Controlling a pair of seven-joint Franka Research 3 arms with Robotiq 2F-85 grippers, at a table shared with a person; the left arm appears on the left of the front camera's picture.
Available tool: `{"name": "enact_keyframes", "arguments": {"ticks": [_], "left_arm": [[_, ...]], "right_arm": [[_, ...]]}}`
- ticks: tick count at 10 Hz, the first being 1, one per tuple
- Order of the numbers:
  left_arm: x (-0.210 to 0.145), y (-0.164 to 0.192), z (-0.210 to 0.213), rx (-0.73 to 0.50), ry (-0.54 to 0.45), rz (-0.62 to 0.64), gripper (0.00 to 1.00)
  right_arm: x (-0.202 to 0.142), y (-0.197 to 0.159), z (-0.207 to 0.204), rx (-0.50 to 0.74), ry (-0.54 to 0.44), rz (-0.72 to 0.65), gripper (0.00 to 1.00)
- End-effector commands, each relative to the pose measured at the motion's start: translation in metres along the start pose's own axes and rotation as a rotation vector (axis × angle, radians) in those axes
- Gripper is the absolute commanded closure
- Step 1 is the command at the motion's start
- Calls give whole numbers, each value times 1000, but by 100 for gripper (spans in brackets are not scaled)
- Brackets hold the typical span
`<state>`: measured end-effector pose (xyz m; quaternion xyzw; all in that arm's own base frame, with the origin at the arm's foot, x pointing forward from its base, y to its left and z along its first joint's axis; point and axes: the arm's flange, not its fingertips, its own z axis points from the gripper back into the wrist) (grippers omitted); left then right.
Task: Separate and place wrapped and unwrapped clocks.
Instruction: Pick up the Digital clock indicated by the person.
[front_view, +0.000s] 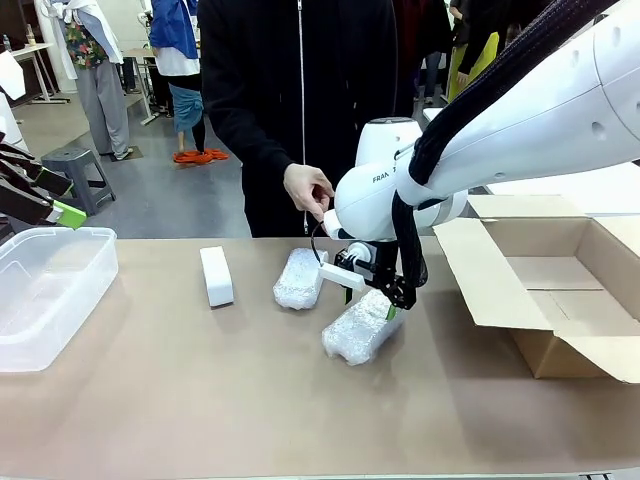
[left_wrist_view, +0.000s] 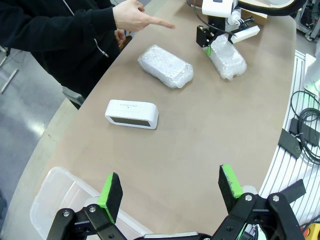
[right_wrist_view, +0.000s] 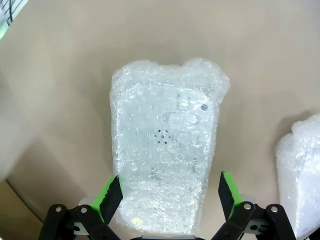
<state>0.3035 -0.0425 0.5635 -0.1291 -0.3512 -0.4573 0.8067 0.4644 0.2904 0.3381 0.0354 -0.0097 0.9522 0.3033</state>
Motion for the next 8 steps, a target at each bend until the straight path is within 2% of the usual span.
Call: {"name": "enact_keyframes", "arguments": {"ticks": [1, 3, 5, 8], "left_arm": [[-1, 1, -1, -13, -9, -1, 0], [-1, 1, -1, -13, -9, -1, 0], [-1, 1, -1, -13, -9, -1, 0], [-1, 1, -1, -13, -9, -1, 0]], "right_arm": [[9, 5, -8, 11, -43, -28, 0], [12, 11, 0, 1, -46, -44, 0], [15, 12, 1, 32, -89, -62, 0], [21, 13, 0, 16, -87, -108, 0]]}}
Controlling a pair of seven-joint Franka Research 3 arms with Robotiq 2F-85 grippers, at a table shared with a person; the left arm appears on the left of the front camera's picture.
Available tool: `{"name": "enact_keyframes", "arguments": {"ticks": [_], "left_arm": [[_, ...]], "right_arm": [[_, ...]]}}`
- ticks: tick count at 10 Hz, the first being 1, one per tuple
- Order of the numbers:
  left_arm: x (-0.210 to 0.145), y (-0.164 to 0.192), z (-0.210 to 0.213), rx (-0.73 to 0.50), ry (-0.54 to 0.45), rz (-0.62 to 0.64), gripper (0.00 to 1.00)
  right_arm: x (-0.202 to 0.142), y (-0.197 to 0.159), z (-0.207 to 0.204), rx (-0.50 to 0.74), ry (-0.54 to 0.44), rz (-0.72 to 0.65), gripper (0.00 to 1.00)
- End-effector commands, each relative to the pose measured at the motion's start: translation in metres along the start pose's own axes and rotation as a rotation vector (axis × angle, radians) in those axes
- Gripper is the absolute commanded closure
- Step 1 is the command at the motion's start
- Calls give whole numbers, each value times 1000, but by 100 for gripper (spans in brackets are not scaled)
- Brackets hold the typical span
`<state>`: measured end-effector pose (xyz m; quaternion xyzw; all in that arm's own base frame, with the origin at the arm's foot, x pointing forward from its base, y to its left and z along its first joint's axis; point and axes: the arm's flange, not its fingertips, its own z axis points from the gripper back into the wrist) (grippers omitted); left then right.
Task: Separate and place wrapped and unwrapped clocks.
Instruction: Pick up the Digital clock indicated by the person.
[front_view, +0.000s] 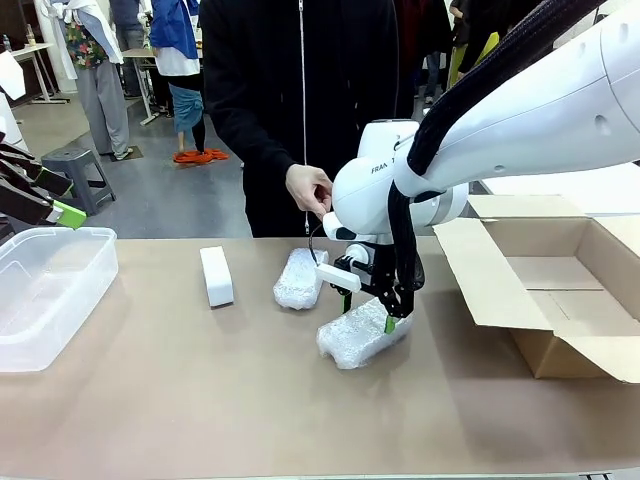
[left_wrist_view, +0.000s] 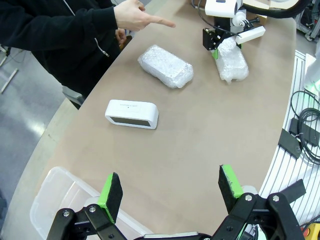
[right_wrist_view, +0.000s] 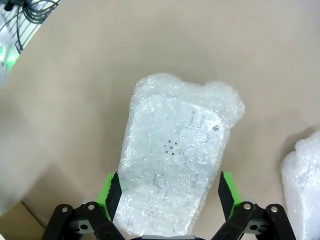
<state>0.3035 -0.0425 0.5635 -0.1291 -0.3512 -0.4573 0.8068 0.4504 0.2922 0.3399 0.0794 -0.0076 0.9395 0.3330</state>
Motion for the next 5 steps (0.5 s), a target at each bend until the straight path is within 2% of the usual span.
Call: {"name": "enact_keyframes", "arguments": {"ticks": [1, 5], "left_arm": [[-1, 1, -1, -13, -9, -1, 0], [-1, 1, -1, -13, -9, -1, 0]], "right_arm": [[8, 8, 0, -37, -1, -71, 0], [13, 11, 2, -41, -5, -111, 0]]}}
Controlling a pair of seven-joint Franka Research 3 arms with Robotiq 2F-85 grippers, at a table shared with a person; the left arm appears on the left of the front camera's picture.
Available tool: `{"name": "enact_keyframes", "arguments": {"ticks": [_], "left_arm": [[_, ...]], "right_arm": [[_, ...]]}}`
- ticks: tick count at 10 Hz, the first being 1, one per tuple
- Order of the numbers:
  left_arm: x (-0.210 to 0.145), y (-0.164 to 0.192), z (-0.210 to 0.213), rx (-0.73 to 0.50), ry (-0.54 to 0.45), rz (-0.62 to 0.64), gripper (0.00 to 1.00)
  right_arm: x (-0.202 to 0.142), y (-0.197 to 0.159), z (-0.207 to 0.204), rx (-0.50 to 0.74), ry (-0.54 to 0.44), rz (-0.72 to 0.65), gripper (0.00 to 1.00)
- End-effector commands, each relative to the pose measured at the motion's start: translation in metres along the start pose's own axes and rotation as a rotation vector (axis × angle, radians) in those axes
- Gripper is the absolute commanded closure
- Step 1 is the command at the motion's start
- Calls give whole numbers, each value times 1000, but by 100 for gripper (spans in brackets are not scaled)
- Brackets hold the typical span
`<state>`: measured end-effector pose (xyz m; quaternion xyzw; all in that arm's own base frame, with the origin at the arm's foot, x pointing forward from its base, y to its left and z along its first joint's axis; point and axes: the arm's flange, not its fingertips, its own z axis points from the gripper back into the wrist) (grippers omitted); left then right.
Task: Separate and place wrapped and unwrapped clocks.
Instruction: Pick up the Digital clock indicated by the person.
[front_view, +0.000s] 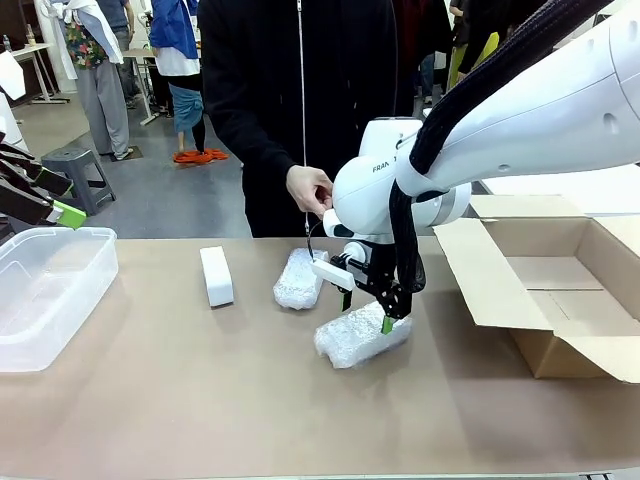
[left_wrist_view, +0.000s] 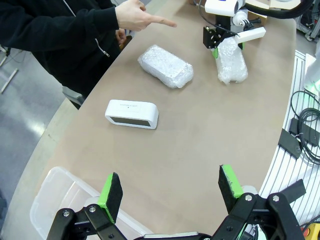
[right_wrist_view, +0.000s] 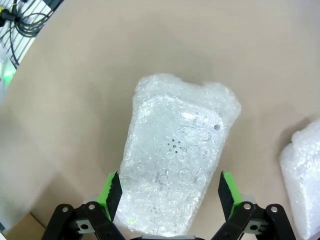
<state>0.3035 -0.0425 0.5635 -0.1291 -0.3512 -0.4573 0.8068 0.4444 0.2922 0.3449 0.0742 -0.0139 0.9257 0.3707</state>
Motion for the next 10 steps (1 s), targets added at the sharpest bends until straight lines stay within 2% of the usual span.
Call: {"name": "enact_keyframes", "arguments": {"ticks": [1, 5, 10], "left_arm": [[-1, 1, -1, -13, -9, -1, 0], [-1, 1, -1, -13, -9, -1, 0], [-1, 1, -1, -13, -9, -1, 0]], "right_arm": [[9, 8, -2, -9, -29, -54, 0], [21, 13, -3, -29, -20, -102, 0], [17, 4, -18, -17, 59, -160, 0]]}}
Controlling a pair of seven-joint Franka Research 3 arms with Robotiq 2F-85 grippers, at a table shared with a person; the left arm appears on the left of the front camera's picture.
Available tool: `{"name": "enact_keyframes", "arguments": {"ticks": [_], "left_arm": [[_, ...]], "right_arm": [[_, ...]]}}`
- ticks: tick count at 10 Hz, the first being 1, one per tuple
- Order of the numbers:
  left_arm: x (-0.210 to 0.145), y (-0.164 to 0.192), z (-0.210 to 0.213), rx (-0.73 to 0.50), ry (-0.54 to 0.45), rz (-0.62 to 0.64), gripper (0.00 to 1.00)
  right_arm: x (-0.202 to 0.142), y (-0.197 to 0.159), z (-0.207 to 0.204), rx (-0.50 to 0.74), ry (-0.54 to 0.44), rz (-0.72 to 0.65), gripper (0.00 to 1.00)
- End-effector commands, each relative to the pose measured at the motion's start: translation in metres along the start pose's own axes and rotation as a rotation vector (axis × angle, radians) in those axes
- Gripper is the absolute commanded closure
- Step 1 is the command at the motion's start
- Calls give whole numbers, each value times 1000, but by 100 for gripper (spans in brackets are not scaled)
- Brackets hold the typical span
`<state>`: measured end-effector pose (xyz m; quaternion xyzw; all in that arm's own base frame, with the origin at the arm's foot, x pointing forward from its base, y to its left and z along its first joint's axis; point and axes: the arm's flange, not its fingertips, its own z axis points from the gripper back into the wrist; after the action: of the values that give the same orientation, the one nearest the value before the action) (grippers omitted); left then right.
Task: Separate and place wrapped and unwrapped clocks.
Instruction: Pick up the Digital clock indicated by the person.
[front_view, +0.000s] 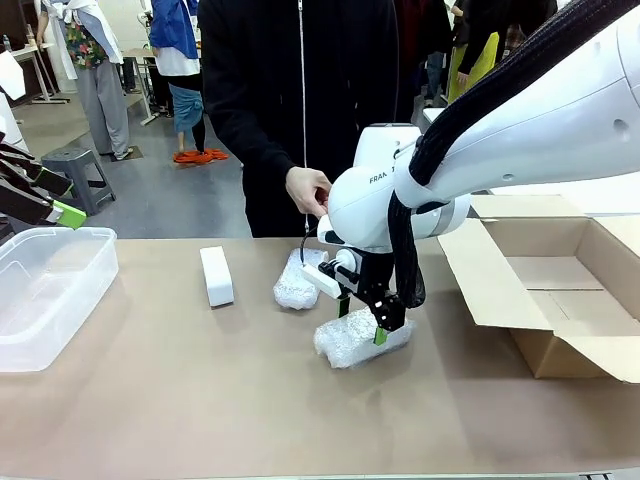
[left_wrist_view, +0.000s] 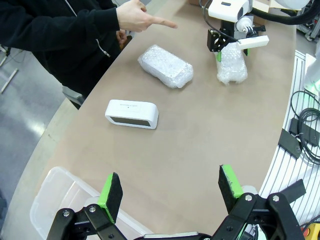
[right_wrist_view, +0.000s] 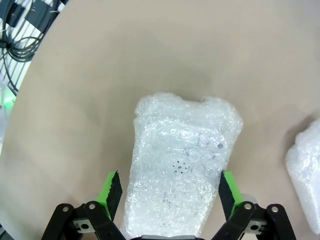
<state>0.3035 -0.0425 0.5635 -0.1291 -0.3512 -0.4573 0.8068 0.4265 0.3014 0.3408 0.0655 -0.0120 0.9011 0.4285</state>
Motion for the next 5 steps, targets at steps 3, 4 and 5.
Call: {"name": "enact_keyframes", "arguments": {"ticks": [3, 4, 5], "left_arm": [[-1, 1, -1, -13, -9, -1, 0], [-1, 1, -1, -13, -9, -1, 0], [-1, 1, -1, -13, -9, -1, 0]], "right_arm": [[-4, -5, -19, 30, 55, -30, 0], [-4, -6, -21, 40, 50, -30, 0], [-5, -5, -21, 48, 42, -30, 0]]}}
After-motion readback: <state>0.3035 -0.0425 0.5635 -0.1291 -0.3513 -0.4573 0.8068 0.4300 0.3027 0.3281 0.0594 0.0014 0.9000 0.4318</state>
